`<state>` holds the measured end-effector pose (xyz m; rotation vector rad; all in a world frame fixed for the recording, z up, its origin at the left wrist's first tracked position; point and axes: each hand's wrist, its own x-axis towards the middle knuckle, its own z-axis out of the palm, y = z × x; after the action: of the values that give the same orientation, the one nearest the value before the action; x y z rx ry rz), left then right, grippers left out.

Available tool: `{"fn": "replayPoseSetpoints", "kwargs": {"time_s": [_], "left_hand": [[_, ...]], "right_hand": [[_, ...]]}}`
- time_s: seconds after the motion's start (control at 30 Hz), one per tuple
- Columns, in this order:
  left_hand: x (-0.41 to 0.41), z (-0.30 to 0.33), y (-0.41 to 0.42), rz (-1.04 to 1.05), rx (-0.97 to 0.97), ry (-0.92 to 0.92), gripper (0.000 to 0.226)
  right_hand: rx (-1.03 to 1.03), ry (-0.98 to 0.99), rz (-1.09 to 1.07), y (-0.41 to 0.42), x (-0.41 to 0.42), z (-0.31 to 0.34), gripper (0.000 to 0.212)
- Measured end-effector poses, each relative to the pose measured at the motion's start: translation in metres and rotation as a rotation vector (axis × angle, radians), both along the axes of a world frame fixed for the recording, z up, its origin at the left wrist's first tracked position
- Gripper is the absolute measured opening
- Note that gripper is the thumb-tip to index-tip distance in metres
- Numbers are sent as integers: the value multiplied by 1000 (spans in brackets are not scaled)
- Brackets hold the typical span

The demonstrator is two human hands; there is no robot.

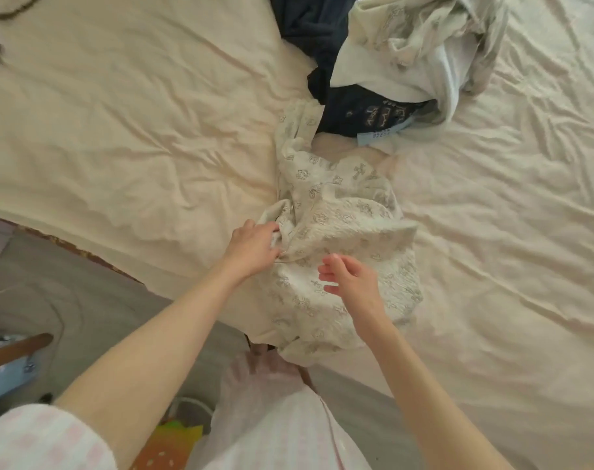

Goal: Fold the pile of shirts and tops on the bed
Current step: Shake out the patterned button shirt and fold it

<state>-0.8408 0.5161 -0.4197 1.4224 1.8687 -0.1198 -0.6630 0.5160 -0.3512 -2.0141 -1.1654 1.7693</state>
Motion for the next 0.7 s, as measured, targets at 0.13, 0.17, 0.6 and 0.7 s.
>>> {"fn": "replayPoseSetpoints", "kwargs": {"time_s": [0.13, 0.17, 0.6, 0.7], "left_hand": [[29, 35, -47, -25, 523, 106, 25], [36, 43, -58, -41, 641, 99, 21], [47, 146, -61, 85, 555, -448, 28], [47, 173, -24, -39, 632, -372, 49]], "right_hand": [[-188, 63, -91, 2, -10, 8, 33], [-235, 102, -103, 2, -12, 13, 34], [-117, 323, -369, -13, 27, 96, 18], [-5, 368, -264, 0, 38, 135, 20]]}}
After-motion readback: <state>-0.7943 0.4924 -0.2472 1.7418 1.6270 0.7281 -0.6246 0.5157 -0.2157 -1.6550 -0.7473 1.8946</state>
